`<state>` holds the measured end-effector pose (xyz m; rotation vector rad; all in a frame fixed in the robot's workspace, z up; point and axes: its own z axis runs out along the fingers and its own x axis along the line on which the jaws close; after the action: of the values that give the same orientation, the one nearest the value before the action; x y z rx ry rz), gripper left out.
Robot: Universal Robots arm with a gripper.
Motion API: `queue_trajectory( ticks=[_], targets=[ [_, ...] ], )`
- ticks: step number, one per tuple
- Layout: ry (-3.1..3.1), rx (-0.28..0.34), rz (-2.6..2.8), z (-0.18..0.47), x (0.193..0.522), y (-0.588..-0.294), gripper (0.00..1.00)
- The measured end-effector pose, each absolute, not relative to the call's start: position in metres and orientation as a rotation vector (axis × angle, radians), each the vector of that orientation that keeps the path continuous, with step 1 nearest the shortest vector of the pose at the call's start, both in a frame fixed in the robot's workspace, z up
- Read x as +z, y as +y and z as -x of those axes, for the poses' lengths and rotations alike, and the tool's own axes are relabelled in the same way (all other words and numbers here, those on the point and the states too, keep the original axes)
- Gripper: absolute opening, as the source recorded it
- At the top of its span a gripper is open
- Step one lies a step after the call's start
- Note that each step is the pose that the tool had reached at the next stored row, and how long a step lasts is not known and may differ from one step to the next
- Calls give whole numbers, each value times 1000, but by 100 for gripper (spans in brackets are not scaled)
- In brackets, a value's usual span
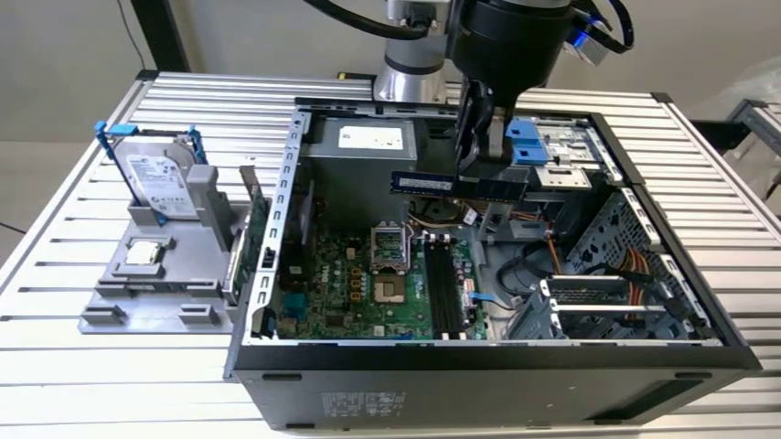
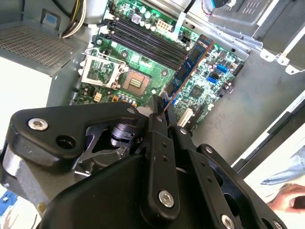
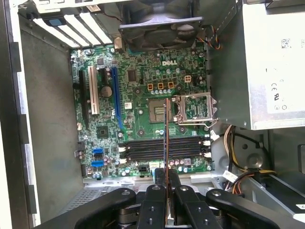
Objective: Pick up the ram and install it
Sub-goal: 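Insert the ram into the slot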
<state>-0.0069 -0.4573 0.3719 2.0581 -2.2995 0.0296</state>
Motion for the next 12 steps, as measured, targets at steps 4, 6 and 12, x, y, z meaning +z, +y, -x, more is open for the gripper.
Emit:
queue_trajectory(
  ticks=[4,6,12],
  targets=[
    [-2299,30,-2058,7,372,-457,0],
    [-2299,30,-2058,7,372,-457,0],
    [-2307,29,-2050,7,372,-457,0]
  ],
)
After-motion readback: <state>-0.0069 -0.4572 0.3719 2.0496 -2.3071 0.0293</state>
